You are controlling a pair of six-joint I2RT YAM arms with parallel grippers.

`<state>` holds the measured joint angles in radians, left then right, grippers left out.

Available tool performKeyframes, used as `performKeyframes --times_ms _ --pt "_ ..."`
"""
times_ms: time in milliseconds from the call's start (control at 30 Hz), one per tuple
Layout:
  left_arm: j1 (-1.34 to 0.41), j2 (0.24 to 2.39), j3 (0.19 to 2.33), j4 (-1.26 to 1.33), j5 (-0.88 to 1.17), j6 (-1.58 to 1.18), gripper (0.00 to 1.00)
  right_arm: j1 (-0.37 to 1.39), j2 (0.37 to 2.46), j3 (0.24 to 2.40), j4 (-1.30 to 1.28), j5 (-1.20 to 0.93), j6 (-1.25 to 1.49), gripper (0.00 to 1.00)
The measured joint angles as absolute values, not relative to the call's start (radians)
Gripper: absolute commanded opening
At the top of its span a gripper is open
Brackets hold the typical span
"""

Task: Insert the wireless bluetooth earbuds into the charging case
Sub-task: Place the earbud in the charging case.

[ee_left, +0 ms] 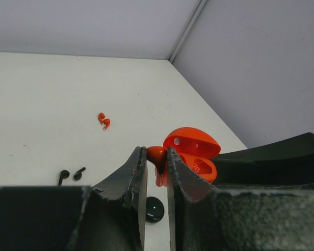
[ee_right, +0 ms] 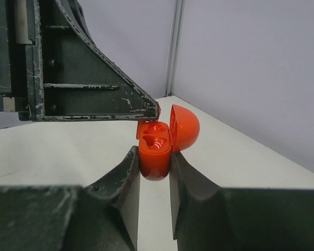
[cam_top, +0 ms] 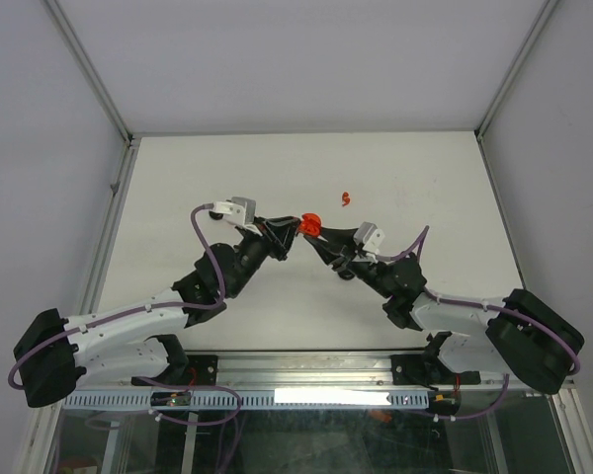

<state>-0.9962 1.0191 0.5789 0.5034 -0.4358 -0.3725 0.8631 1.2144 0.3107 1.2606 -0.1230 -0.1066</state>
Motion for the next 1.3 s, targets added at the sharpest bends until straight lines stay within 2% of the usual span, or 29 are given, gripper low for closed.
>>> performKeyframes --times_ms 1300 --pt "-1.016 1.126 0.604 0.626 -0.436 -0.273 0.08 0.865 1.251 0.306 1.290 -0.085 -0.122 0.00"
